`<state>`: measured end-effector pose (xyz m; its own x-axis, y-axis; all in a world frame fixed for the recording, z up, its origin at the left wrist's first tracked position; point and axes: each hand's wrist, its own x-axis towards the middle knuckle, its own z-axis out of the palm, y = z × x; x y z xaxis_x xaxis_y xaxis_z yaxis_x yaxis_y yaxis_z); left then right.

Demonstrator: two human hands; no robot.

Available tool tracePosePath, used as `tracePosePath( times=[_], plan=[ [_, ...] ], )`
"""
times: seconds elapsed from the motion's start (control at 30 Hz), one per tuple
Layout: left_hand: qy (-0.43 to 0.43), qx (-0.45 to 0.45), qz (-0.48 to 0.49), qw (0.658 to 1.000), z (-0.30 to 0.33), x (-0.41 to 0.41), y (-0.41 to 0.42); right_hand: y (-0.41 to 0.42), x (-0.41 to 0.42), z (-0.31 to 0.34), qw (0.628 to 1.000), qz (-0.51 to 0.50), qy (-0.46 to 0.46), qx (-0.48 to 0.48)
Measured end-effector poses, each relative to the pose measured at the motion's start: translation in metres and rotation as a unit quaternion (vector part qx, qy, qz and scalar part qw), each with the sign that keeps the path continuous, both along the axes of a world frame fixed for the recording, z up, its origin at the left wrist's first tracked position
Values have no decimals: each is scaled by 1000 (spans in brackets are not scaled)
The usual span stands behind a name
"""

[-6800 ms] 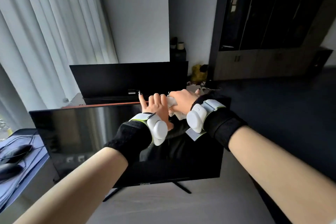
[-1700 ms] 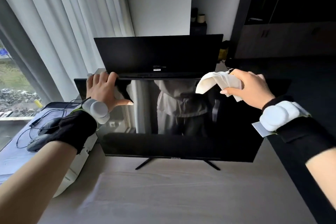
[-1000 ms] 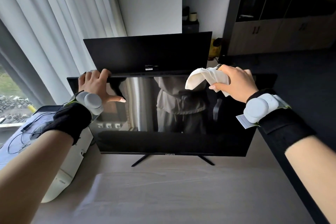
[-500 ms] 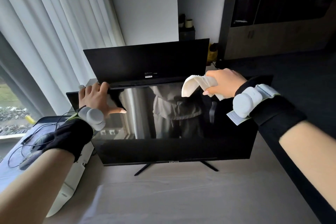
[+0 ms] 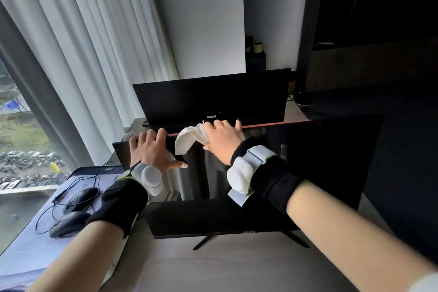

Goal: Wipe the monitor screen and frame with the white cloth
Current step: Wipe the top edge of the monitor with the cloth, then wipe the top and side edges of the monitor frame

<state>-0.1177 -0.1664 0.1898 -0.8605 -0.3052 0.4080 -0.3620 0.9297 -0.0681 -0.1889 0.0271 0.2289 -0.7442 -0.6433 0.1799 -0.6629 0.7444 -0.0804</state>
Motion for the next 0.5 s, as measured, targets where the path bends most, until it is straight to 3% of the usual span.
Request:
tracePosePath(
  times=[0.2, 0.43, 0.5],
  plan=[
    [23, 1, -17, 1000, 0, 1, -2, 22, -6, -18, 992, 64, 101, -29],
    [25, -1, -32, 999, 3, 8, 0, 128, -33, -31, 977, -5, 212, -15],
    [28, -5, -33, 999, 3, 8, 4, 175, -42, -37, 964, -42, 260, 29]
  ],
)
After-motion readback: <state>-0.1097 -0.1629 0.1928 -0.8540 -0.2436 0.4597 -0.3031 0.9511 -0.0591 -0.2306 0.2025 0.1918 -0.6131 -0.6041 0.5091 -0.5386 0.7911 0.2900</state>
